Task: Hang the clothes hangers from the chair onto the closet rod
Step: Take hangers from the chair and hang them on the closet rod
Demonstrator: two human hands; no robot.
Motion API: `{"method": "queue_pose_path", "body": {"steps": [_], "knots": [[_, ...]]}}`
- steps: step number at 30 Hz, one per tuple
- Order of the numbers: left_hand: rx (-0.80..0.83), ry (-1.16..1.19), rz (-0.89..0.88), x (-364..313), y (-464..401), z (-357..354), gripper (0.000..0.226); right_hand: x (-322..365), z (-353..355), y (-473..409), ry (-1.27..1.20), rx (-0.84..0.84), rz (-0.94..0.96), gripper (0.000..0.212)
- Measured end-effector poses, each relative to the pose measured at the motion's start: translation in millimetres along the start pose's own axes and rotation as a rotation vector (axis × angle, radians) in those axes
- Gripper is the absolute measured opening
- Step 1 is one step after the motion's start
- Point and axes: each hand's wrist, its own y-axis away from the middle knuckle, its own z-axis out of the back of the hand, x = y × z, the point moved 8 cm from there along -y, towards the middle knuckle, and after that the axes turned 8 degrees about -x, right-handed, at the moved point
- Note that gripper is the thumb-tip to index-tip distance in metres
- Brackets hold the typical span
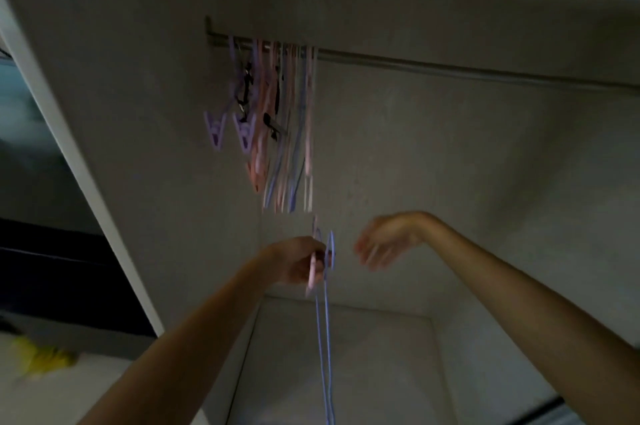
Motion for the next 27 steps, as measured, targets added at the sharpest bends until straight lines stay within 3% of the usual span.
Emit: {"method": "queue_pose_path", "body": {"steps": [2,3,5,7,10,13,15,17,20,24,27], "knots": [[0.008,0.052,0.025,19.4,3.5,-15.0,0.057,-33.8,-59.9,25.4,0.015,0.374,0.041,0.028],[0.001,0.089,0.011,23.9,-0.6,-15.4,0.062,-40.6,-78.3,27.3,-0.002,0.469,0.058,0.036],[-0.005,0.146,0.009,39.1,-0.9,-34.0,0.070,-55.0,-101.3,43.0,-0.077,0.519,0.070,0.042],[-0.020,0.178,0.011,52.1,-1.8,-52.4,0.064,-64.0,-110.7,49.7,-0.196,0.466,0.104,0.027],[-0.018,0.297,0.010,61.5,-1.9,-72.8,0.052,-75.7,-100.7,53.4,-0.400,0.239,0.141,0.019],[-0.069,0.272,0.006,72.3,-5.2,-79.3,0.048,-104.4,-67.2,56.1,-0.481,-0.145,0.153,0.015],[-0.067,0.265,0.033,78.8,-4.8,-80.4,0.034,-125.8,-37.1,59.4,-0.400,-0.431,0.167,0.010],[-0.083,0.215,0.045,81.8,-6.3,-75.6,0.036,-144.5,-11.4,65.0,-0.318,-0.659,0.152,0.023],[-0.112,-0.061,0.009,78.7,-1.8,-66.9,0.046,-169.8,17.5,87.4,-0.166,-0.926,-0.015,0.052],[-0.231,-0.353,-0.116,59.4,9.4,-56.9,0.037,-161.8,40.3,107.4,0.213,-1.115,-0.038,0.044],[-0.335,-0.414,-0.172,43.6,11.2,-47.6,0.033,-155.8,47.2,96.0,0.372,-1.049,-0.071,0.047]]}}
